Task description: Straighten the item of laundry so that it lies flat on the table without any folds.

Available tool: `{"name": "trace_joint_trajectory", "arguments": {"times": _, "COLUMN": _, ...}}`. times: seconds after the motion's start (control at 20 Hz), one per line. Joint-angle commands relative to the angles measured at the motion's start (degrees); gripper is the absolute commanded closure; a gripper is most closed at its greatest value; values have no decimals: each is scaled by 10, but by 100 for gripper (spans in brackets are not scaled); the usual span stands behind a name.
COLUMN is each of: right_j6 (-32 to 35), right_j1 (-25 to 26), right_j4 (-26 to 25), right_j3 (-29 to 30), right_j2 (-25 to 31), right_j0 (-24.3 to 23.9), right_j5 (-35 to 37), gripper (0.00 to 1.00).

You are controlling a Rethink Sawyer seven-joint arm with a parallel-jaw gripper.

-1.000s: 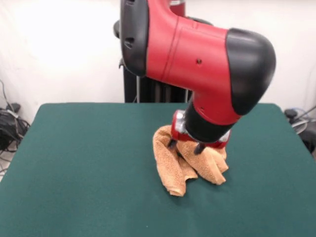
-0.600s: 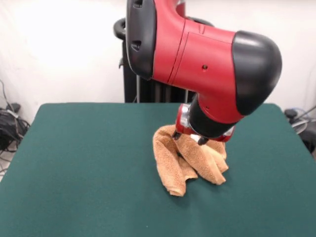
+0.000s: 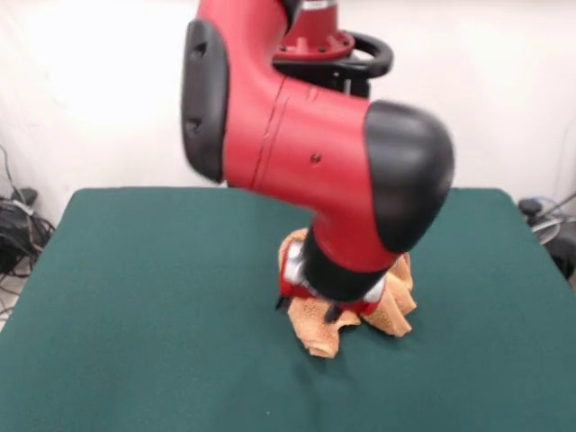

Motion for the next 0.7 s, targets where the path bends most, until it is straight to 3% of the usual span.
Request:
{"name": "trace_joint_trajectory", "arguments": {"times": 0.05, "right_j6": 93, "right_j1": 68, "right_j4": -3, "right_j3": -42, "right_j2": 36, "right_j0": -4, "right_j5": 39, "gripper": 0}}
{"name": "trace_joint_trajectory", "arguments": {"times": 0.25, "right_j6": 99, "right_j1": 68, "right_j4": -4, "right_j3": -63, "right_j2": 19, "right_j0": 7, "right_j5": 129, "gripper": 0}}
{"name": "trace_joint_trajectory", "arguments": {"times": 0.7, "right_j6": 100, "right_j1": 70, "right_j4": -1, "right_j3": -70, "right_j2": 26, "right_j0": 7, "right_j5": 132, "gripper": 0}}
